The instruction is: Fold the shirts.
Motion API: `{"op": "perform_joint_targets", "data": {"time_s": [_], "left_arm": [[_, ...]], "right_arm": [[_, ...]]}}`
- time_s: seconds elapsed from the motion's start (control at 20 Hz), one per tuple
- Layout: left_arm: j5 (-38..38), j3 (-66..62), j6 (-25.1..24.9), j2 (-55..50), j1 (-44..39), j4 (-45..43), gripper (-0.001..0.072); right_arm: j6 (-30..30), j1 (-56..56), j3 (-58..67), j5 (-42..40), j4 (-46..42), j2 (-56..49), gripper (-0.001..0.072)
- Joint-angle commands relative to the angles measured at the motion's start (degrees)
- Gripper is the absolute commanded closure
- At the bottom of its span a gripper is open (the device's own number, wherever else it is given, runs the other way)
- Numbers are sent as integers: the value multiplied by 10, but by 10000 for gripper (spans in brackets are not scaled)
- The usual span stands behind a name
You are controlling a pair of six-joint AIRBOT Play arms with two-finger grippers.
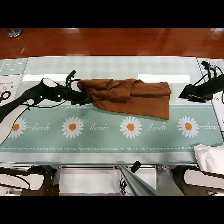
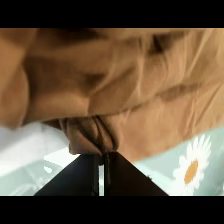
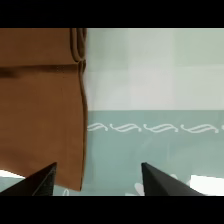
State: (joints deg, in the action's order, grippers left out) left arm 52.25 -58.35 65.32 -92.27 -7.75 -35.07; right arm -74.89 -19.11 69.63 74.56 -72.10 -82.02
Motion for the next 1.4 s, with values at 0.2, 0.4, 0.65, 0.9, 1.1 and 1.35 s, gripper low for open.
{"op": "perform_joint_targets", "data": {"time_s": [0.2,0.4,0.65,0.9,1.1,1.35], "left_arm": [[12,-1,-6,-3,15,12,680],[20,-1,-6,-3,17,12,680],[26,-1,-6,-3,17,12,679],[28,-1,-6,-3,16,13,680],[22,-9,-7,-3,19,12,680],[27,-77,-8,46,32,-7,682]], "right_arm": [[38,-87,-100,47,111,-7,106],[62,-86,-187,-3,201,-7,106],[55,-57,-229,-52,207,-7,117],[31,13,-232,-121,210,-7,122],[14,68,-232,-158,211,-7,666],[42,74,-169,-128,205,50,685]]}}
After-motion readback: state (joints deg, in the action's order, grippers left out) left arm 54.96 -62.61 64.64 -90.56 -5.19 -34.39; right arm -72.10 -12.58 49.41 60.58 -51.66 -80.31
